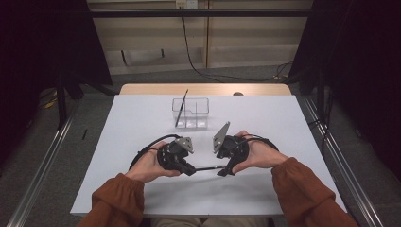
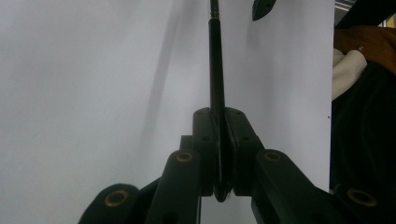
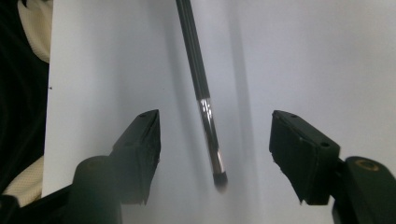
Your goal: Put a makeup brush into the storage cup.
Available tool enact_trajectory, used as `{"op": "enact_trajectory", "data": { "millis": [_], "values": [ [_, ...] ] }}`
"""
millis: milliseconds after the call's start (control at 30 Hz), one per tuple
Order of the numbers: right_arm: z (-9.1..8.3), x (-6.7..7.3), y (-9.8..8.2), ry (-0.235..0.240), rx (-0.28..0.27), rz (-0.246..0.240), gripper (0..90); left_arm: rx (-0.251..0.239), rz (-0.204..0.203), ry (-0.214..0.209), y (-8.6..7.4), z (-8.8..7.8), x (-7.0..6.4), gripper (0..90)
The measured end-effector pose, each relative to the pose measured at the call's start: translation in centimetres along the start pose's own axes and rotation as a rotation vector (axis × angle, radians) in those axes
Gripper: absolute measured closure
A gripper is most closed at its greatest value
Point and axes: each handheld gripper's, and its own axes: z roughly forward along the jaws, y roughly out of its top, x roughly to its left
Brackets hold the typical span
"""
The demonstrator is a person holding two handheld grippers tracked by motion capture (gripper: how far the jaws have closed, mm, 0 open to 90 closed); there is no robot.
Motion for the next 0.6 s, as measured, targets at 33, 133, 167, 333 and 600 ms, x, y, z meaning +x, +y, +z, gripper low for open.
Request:
{"op": "enact_trajectory", "data": {
  "millis": [33, 133, 167, 333, 600],
  "values": [
    [-0.1, 0.1, -0.1, 0.004, 0.002, 0.012, 32.5, -0.01, -0.004, 0.015, -0.2, -0.1, 0.0, 84.0],
    [-0.2, 0.1, -0.4, 0.001, -0.009, 0.026, 29.1, -0.016, -0.013, 0.017, -0.6, -0.3, 0.0, 84.0],
    [-0.2, 0.0, -0.6, -0.007, -0.017, 0.025, 27.4, -0.014, -0.011, 0.02, -0.7, -0.4, 0.0, 84.0],
    [-0.3, -0.1, -1.1, -0.015, -0.03, 0.046, 23.5, -0.017, -0.025, 0.03, -1.3, -0.6, -0.1, 84.0],
    [-0.7, 0.0, -1.5, -0.018, -0.062, 0.067, 17.5, -0.042, -0.046, 0.042, -2.6, -1.4, 0.1, 84.0]
  ]
}}
